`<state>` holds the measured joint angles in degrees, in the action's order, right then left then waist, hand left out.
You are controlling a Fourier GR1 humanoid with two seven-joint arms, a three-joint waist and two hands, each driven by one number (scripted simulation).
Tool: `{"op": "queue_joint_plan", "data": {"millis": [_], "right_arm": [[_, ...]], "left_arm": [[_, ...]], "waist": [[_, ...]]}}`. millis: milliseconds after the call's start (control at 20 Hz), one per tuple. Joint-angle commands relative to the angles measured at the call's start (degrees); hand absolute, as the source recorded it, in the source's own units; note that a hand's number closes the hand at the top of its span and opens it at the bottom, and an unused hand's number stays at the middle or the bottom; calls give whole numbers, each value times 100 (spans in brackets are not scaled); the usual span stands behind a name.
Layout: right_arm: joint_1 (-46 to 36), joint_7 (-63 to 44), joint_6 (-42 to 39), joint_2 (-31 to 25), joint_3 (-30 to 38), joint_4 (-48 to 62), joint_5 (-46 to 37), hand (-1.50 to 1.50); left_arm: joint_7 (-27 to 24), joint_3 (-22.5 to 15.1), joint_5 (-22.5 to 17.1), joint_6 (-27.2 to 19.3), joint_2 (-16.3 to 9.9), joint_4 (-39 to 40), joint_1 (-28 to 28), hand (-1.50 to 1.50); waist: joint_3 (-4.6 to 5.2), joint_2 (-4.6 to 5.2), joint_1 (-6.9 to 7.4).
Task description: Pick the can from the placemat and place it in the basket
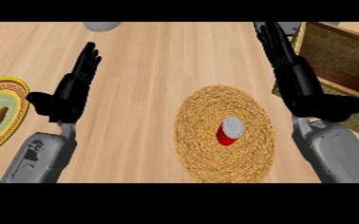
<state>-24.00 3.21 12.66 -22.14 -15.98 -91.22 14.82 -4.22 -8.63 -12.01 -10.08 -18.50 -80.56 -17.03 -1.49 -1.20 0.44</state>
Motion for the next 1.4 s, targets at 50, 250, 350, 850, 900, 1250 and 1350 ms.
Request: {"op": "queue_joint_plan", "data": {"millis": [50,250,350,850,900,1250,1350], "right_arm": [[-287,650,-1074,220,336,443,861,150],[-993,701,-2537,135,745,617,2146,150],[-1078,1305,-3251,-435,-656,110,461,150],[-485,-40,-1844,646,-1855,-1705,-1378,-150],[-773,-338,-1795,807,-1843,-1378,-1565,-150],[-2142,-2537,-2815,-686,-1263,-1701,-1855,-150],[-2522,-3010,-3073,-1025,-1264,-1589,-2191,-150]], "left_arm": [[390,157,95,-40,-240,88,-53,0],[909,266,-13,20,-501,341,120,0],[876,155,-133,224,-383,512,261,0],[1483,600,-351,430,-670,361,407,0],[1420,561,-233,293,-546,448,363,0],[1505,643,-349,449,-755,270,556,0],[1340,586,-289,332,-552,355,602,0]], "waist": [[136,151,72],[100,262,389],[141,245,430],[154,84,-101],[154,98,-73],[171,20,-111],[180,31,-126]]}}
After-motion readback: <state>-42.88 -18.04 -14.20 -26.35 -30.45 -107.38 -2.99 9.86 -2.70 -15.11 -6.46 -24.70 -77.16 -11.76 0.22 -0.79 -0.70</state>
